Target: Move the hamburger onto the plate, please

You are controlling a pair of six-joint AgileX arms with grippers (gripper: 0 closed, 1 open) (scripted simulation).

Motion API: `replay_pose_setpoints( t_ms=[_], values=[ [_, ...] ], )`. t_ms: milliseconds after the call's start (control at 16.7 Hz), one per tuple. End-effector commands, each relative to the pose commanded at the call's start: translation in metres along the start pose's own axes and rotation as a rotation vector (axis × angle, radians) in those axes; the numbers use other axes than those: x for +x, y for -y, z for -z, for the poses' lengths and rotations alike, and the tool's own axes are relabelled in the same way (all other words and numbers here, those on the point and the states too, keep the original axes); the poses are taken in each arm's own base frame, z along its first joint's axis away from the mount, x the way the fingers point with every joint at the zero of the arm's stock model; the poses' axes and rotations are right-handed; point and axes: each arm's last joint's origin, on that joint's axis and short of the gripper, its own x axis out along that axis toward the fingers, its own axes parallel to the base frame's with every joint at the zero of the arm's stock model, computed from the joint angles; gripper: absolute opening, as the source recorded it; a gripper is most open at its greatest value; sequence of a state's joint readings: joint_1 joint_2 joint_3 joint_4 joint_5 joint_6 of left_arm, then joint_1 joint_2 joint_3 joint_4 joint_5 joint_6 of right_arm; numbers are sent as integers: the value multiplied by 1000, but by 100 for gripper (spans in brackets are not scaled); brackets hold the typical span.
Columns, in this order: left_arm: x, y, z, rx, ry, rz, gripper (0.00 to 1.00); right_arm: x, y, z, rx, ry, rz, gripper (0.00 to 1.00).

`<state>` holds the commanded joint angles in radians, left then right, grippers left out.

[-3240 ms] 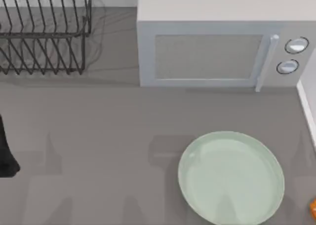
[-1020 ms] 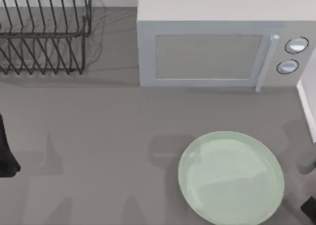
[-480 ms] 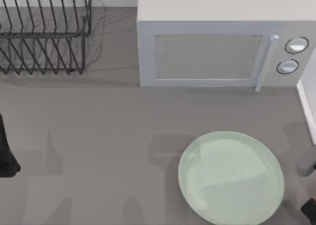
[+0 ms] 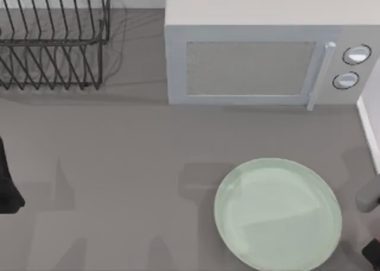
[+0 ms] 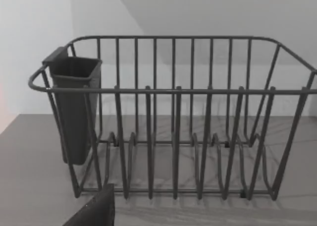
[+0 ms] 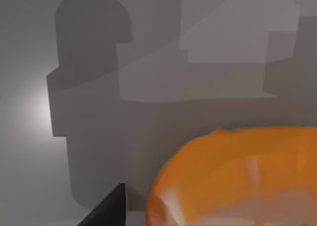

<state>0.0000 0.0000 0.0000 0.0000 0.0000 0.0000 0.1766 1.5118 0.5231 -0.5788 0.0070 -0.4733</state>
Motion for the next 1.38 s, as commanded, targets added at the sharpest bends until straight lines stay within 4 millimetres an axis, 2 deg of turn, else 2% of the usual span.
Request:
replay_pose_setpoints(
  t_ms=[240,720,780,900,1020,1380],
  values=[
    [0,0,0,0,0,0,100,0,0,0,0,0,0,2],
    [0,0,0,0,0,0,100,0,0,0,0,0,0,0],
    [0,0,0,0,0,0,100,-22,1,-2,4,27,-8,0],
    [0,0,0,0,0,0,100,-27,2,-4,2,33,-5,0],
    [0,0,0,0,0,0,100,-40,4,-7,3,39,-2,0],
    [0,0,0,0,0,0,100,-100,3,-4,3,1,-21,0]
  ],
)
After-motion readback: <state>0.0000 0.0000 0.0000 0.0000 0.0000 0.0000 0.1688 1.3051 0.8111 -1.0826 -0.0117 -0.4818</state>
